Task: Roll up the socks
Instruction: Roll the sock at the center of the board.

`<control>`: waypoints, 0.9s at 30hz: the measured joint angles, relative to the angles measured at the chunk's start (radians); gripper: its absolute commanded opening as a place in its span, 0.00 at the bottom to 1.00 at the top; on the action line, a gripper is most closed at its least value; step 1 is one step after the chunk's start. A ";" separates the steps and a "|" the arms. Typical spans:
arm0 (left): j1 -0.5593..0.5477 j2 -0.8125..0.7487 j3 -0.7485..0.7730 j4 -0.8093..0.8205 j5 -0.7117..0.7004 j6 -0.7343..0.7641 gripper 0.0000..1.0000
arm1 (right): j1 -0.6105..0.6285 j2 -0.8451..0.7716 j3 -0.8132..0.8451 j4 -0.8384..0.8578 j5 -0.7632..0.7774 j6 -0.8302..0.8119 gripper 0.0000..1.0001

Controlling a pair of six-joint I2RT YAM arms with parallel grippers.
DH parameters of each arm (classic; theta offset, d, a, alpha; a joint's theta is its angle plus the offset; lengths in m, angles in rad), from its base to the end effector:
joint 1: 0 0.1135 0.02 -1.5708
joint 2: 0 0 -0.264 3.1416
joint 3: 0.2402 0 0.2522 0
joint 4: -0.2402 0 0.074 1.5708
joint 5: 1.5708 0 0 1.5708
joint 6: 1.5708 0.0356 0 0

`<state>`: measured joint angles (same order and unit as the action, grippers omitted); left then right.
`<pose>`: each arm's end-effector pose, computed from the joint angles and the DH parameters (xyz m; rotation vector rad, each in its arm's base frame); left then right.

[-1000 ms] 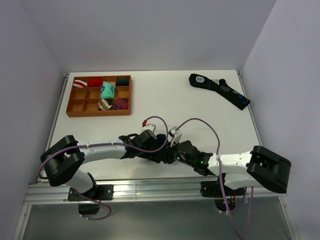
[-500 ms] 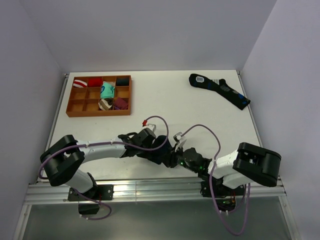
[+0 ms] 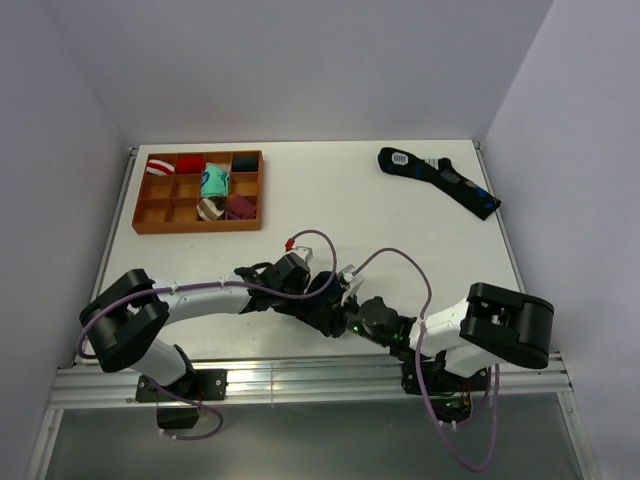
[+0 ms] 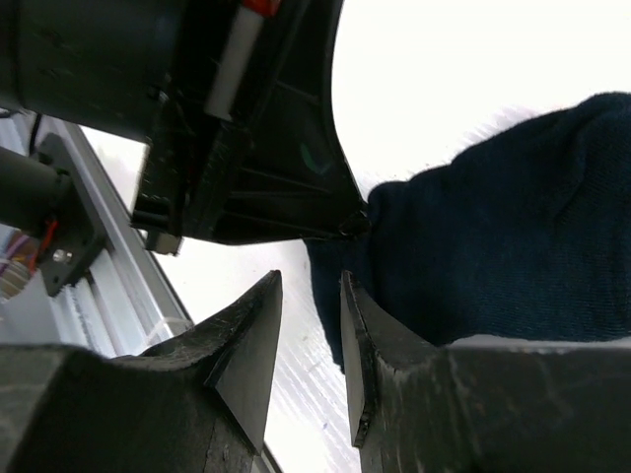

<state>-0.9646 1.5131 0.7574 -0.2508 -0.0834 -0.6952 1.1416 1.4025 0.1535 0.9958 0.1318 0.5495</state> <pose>0.1635 -0.2307 0.1602 0.3251 2.6381 -0.4937 0.0941 0.1944 0.1330 -0.4751 1.9001 1.0476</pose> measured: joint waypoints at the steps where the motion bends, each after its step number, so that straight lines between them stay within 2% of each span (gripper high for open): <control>1: 0.001 0.000 0.000 0.001 0.002 0.000 0.09 | 0.003 0.006 0.000 0.000 0.004 -0.002 0.38; 27: 0.026 0.019 -0.002 0.029 0.059 0.003 0.10 | 0.079 0.143 0.045 -0.015 0.117 -0.050 0.38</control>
<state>-0.9386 1.5322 0.7559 -0.2214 -0.0246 -0.6926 1.2201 1.5459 0.1989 0.9810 0.2493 0.4999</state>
